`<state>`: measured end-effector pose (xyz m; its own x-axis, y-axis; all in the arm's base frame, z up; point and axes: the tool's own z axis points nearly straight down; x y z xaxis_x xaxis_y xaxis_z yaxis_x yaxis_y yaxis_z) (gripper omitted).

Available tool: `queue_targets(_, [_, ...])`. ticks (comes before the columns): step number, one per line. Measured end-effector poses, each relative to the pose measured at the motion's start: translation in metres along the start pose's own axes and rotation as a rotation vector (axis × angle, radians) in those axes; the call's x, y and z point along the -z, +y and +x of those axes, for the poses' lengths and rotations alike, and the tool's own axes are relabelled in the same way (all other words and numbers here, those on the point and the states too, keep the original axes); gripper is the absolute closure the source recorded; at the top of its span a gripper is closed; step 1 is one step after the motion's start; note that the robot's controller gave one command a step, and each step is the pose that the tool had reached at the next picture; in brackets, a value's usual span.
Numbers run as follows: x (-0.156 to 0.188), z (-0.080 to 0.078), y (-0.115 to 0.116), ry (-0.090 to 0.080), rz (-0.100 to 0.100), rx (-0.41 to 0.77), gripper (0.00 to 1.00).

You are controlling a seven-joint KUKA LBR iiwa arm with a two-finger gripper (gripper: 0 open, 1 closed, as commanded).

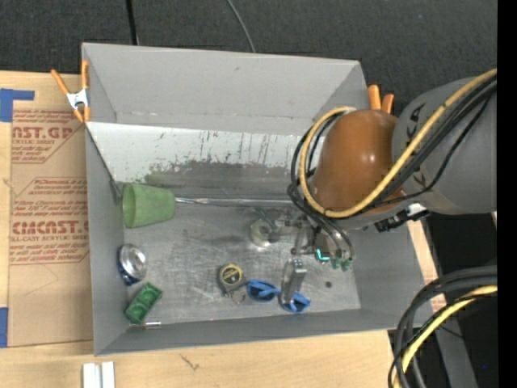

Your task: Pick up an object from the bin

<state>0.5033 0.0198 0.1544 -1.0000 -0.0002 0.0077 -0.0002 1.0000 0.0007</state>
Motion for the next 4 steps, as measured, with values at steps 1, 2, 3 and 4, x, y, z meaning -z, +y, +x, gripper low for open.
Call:
queue_targets(1, [-0.084,0.016,-0.049,-0.022,-0.001,-0.020,0.00])
queue_targets(2, [-0.081,0.016,-0.021,-0.023,0.002,-0.013,0.00])
queue_targets(3, [-0.080,0.015,-0.021,-0.014,0.002,-0.014,0.00])
queue_targets(4, [-0.082,0.019,-0.042,-0.021,-0.003,-0.085,0.00])
